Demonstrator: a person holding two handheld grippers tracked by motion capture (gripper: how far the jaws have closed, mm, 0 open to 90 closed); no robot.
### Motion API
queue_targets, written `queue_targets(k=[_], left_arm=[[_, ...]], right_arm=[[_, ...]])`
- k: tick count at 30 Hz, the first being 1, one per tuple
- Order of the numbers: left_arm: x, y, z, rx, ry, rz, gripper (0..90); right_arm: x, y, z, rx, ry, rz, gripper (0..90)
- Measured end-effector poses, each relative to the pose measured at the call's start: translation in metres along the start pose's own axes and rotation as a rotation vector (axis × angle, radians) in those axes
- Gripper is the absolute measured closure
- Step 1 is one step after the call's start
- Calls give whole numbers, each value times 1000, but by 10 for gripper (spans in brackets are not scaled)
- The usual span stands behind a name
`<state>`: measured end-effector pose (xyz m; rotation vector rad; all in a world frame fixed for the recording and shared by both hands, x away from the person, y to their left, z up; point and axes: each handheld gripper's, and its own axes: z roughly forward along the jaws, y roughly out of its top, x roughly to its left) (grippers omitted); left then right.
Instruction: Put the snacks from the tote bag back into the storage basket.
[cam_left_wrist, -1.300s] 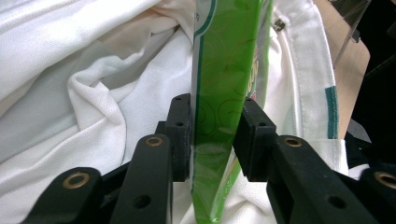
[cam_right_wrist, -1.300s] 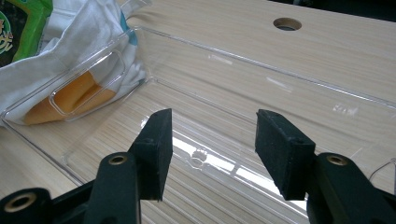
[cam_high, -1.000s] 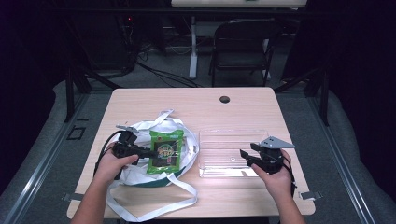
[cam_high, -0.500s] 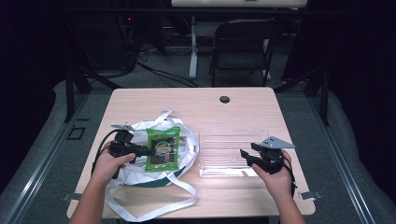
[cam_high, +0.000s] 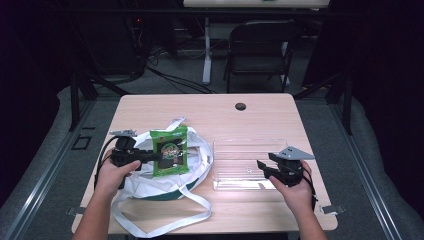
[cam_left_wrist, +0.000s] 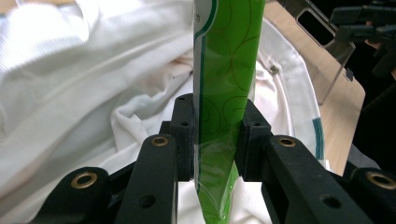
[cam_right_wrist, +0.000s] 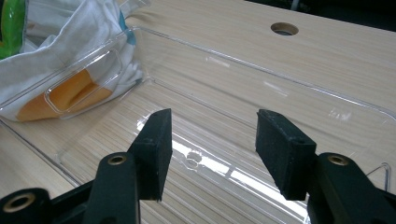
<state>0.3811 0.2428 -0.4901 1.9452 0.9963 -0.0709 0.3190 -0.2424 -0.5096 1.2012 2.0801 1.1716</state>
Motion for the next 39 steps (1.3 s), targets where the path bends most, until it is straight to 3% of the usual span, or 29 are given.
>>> queue_targets(k=[7,14,19,33,39], left_arm=[[-9,4,-4,-63,28,31,727],[-16,6,-6,-104,47,53,727],[-19,6,-6,-120,53,64,728],[-31,10,-2,-138,42,102,728],[-38,13,-3,-161,35,117,728]], right_arm=[[4,0,2,7,20,-53,500],[6,2,1,9,24,-69,527],[5,2,1,38,39,-67,559],[5,3,0,30,29,-80,583],[7,9,-1,33,63,-86,596]])
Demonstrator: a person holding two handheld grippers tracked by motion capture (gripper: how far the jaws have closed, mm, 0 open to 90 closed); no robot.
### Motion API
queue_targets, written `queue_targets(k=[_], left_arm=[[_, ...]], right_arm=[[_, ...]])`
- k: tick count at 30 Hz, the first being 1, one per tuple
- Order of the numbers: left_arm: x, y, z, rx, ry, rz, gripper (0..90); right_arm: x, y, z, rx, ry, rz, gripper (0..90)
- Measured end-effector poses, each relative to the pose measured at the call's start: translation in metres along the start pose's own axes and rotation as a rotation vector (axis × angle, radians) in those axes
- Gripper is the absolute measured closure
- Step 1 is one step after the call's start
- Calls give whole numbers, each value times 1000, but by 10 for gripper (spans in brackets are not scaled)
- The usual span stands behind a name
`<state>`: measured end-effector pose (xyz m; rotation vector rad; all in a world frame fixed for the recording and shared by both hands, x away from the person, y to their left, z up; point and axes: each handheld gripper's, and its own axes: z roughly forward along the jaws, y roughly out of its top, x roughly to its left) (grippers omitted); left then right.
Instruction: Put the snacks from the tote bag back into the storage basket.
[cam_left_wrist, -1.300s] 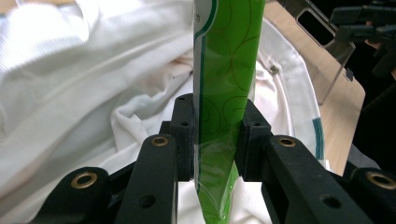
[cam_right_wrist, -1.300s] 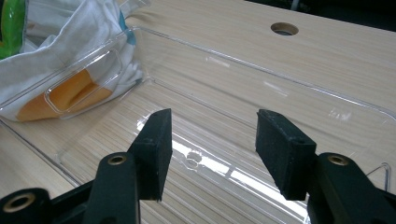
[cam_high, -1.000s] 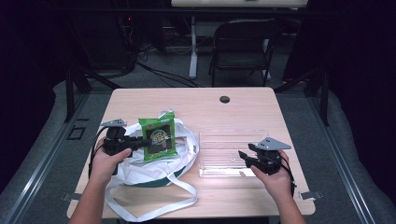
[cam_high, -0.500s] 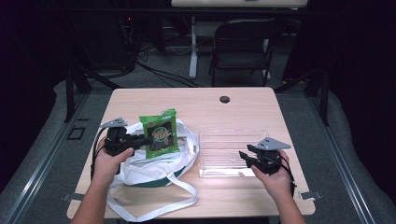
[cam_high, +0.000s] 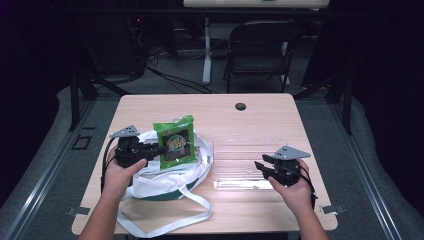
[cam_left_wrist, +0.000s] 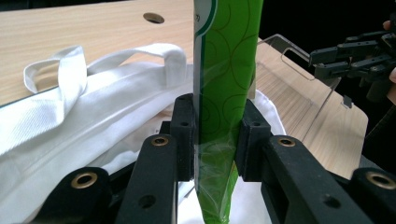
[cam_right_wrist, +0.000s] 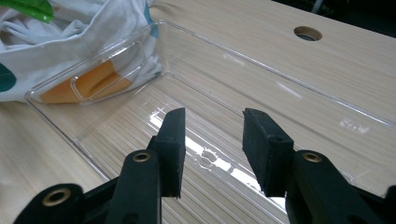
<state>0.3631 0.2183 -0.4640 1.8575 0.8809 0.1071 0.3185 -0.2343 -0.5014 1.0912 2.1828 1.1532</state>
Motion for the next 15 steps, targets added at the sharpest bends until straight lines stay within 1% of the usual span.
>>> queue_targets(k=[6,9,11,12,13,15], left_arm=[[-5,3,-1,-18,-2,8,728],[-6,4,-1,-16,-1,16,728],[-7,5,-1,-26,-5,14,728],[-7,5,-1,-26,-5,14,728],[-8,5,-1,-31,-6,18,728],[-9,6,-1,-31,-8,21,728]], right_arm=[[3,12,2,21,19,-31,596],[5,19,3,58,23,-72,596],[4,25,2,60,44,-69,596],[4,25,2,60,44,-69,596],[3,30,2,63,52,-72,596],[2,33,2,69,57,-78,596]])
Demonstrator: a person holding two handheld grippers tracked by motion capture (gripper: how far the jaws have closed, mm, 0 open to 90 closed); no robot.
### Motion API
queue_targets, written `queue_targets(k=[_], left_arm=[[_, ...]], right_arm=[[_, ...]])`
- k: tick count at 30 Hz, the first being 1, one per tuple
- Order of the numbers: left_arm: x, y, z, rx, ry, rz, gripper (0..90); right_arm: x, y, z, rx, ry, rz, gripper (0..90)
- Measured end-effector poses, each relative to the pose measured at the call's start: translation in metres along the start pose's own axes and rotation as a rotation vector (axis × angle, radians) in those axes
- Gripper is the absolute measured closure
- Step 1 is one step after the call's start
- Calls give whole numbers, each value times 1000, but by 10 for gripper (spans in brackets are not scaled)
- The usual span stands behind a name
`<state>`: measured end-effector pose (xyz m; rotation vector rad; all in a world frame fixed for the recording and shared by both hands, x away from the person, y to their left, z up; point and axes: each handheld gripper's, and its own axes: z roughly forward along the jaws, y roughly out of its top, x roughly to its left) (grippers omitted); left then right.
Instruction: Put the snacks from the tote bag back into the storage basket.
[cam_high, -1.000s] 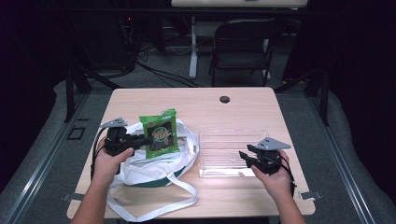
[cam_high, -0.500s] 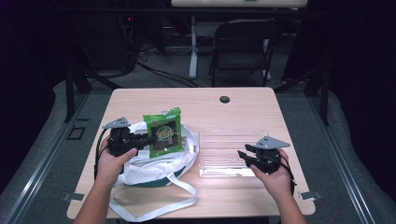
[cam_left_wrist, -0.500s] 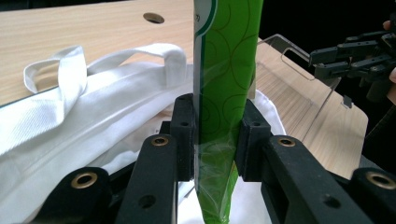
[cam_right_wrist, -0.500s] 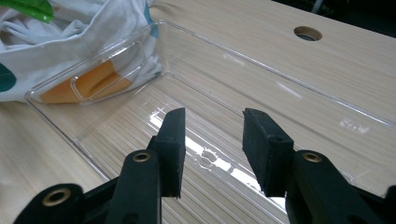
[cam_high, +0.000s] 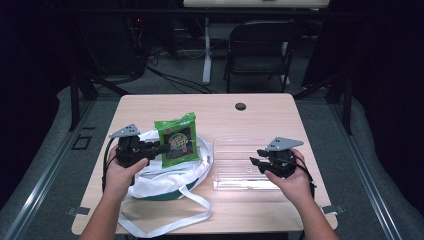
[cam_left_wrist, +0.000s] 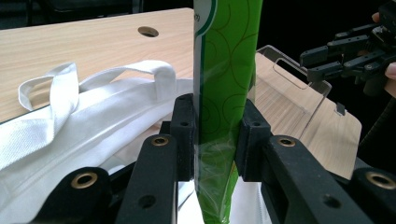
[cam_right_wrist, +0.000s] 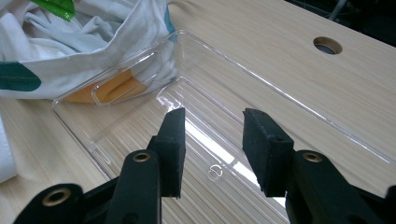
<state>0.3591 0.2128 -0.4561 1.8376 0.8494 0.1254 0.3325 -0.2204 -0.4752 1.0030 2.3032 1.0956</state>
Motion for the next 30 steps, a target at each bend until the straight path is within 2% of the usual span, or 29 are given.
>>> queue_targets(k=[10,24,30], left_arm=[[-5,2,1,-11,-8,9,728],[-12,5,2,-15,-20,28,728],[-15,5,3,-15,-23,32,728]], right_arm=[[1,24,1,91,55,-70,588],[5,45,0,138,94,-116,582],[7,55,-1,164,104,-158,580]])
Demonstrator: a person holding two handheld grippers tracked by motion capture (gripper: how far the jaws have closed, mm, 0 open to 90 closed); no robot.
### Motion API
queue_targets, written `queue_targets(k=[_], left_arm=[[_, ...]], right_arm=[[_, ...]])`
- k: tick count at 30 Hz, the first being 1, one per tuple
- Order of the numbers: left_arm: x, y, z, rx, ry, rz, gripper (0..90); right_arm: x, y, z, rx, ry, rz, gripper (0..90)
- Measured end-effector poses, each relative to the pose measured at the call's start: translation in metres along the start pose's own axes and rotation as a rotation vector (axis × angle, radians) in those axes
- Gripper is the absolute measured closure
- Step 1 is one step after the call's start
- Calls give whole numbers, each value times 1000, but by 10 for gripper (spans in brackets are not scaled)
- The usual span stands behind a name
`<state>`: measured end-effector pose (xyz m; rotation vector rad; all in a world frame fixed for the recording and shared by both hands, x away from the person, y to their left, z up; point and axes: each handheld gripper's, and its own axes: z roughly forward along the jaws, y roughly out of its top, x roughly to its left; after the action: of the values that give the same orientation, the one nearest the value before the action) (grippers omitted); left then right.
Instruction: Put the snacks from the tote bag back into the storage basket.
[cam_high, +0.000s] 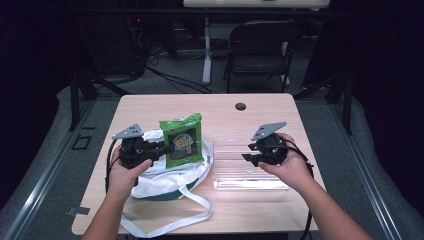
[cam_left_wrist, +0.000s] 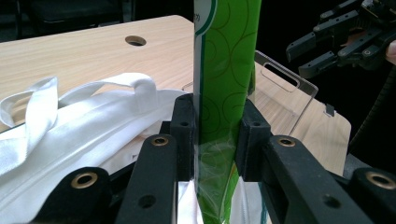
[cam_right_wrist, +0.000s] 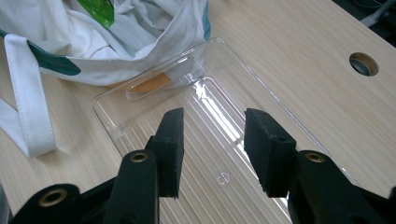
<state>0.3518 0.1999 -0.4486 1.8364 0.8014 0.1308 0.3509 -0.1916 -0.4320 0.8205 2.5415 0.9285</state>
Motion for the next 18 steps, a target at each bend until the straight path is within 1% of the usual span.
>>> queue_targets(k=[1,3,5,9,12,16,17,18], left_arm=[[-1,0,0,1,-3,4,728],[-2,0,1,-4,-7,-1,728],[-5,1,2,-2,-14,12,728],[-8,2,4,-4,-23,17,728],[-10,3,4,2,-23,25,728],[-11,3,4,0,-25,31,729],[-11,3,4,-3,-26,31,728],[-11,3,4,-4,-27,31,728]], right_arm=[[0,2,0,6,1,-6,579],[-1,6,-1,18,-2,-26,579],[-1,10,-2,26,0,-39,579],[-2,18,-5,35,14,-69,579],[-3,25,-7,50,24,-92,579],[-2,34,-8,58,28,-112,579],[-1,36,-9,59,30,-110,579],[-1,38,-9,65,35,-121,579]])
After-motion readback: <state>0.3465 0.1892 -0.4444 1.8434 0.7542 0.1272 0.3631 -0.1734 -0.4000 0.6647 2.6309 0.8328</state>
